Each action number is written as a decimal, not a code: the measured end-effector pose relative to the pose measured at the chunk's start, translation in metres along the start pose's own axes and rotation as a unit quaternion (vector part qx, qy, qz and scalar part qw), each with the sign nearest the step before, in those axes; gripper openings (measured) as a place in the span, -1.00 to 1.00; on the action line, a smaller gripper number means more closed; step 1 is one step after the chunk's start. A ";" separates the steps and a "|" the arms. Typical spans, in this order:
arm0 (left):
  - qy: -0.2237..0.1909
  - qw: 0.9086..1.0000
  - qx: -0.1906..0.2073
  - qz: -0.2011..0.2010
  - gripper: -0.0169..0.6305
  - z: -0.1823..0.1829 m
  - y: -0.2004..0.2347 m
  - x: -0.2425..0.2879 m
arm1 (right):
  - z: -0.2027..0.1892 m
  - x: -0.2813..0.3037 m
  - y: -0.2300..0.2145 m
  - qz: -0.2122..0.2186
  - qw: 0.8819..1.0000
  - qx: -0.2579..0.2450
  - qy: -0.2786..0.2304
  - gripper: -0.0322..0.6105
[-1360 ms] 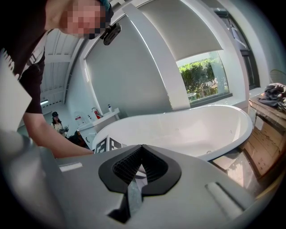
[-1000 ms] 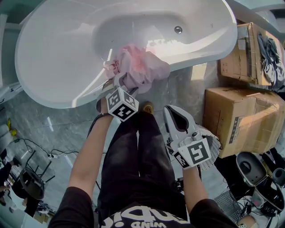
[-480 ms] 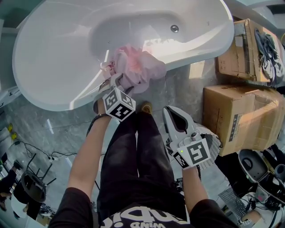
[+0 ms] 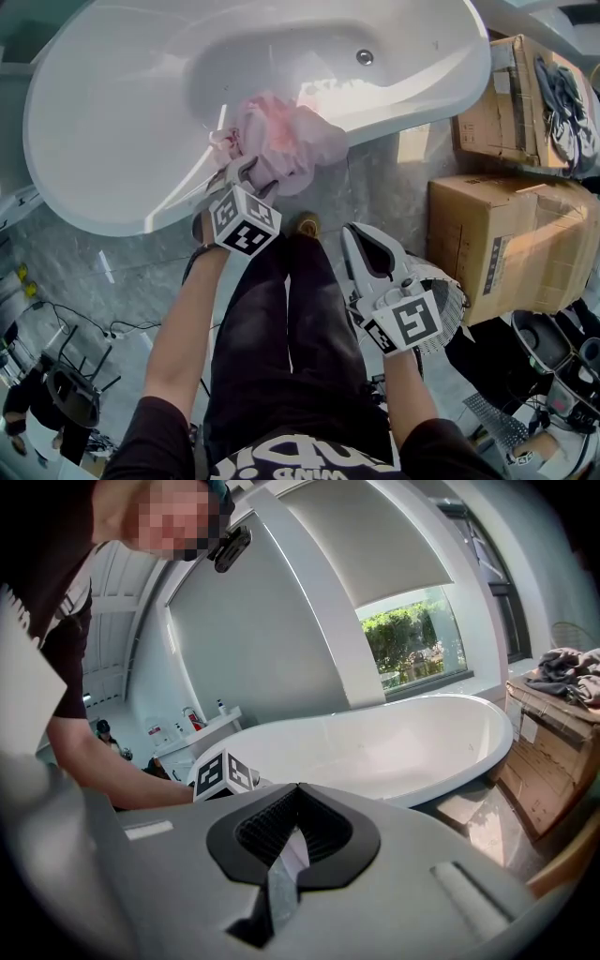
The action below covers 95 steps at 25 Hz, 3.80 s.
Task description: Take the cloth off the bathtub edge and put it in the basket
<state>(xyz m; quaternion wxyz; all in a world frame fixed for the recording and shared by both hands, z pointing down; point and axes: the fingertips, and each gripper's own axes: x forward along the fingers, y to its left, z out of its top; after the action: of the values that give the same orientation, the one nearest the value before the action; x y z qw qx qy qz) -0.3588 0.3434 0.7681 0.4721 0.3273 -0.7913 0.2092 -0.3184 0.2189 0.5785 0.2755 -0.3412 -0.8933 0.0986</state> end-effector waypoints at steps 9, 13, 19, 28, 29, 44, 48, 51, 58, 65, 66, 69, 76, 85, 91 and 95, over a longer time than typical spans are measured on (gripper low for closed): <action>-0.040 0.999 -0.014 0.022 -0.54 0.011 -0.003 -0.015 | -0.004 0.000 -0.003 0.000 1.000 0.004 0.003 -0.87; -0.047 0.998 -0.029 0.019 -0.64 0.011 -0.004 -0.017 | -0.006 0.002 -0.002 0.000 1.000 0.005 0.004 -0.87; -0.061 0.997 -0.055 0.013 -0.71 0.012 -0.002 -0.024 | -0.006 0.005 0.002 0.005 1.000 0.001 0.007 -0.87; -0.083 0.993 -0.078 -0.014 -0.72 0.033 -0.011 -0.073 | 0.023 -0.006 0.003 0.005 1.000 -0.010 0.006 -0.87; -0.086 0.993 -0.079 -0.015 -0.72 0.038 -0.011 -0.081 | 0.028 -0.007 0.003 0.005 1.000 -0.012 0.005 -0.87; -0.150 0.985 -0.087 -0.005 -0.72 0.119 -0.017 -0.235 | 0.128 -0.057 0.035 0.017 0.998 -0.039 -0.050 -0.87; -0.174 0.981 -0.085 0.005 -0.72 0.137 -0.020 -0.278 | 0.152 -0.075 0.050 0.017 0.996 -0.053 -0.068 -0.87; -0.198 0.977 -0.083 0.007 -0.72 0.152 -0.026 -0.307 | 0.166 -0.085 0.062 0.017 0.995 -0.065 -0.078 -0.87; -0.244 0.968 -0.062 -0.001 -0.72 0.177 -0.040 -0.370 | 0.202 -0.101 0.088 0.014 0.988 -0.090 -0.123 -0.87; -0.263 0.964 -0.045 -0.010 -0.72 0.187 -0.042 -0.389 | 0.214 -0.106 0.094 0.005 0.985 -0.101 -0.141 -0.87; -0.265 0.963 -0.042 -0.013 -0.72 0.188 -0.043 -0.390 | 0.216 -0.107 0.095 0.002 0.985 -0.103 -0.142 -0.87; -0.272 0.962 -0.028 -0.028 -0.72 0.194 -0.049 -0.393 | 0.218 -0.112 0.093 -0.013 0.984 -0.100 -0.149 -0.87; -0.286 0.954 0.034 -0.085 -0.72 0.234 -0.073 -0.404 | 0.219 -0.150 0.076 -0.092 0.979 -0.080 -0.166 -0.87; -0.312 0.922 0.132 -0.190 -0.72 0.279 -0.148 -0.405 | 0.185 -0.242 0.047 -0.243 0.948 -0.042 -0.201 -0.87; -0.312 0.889 0.201 -0.267 -0.72 0.302 -0.217 -0.394 | 0.149 -0.320 0.039 -0.350 0.908 -0.011 -0.231 -0.87; -0.306 0.870 0.228 -0.313 -0.72 0.308 -0.270 -0.392 | 0.116 -0.380 0.040 -0.416 0.877 0.015 -0.242 -0.87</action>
<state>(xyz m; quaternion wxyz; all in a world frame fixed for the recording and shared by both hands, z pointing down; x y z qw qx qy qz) -0.2200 0.0830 0.2832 0.1589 0.7042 -0.6824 0.1146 -0.1266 -0.0021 0.3062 0.0719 0.1005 -0.9900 0.0682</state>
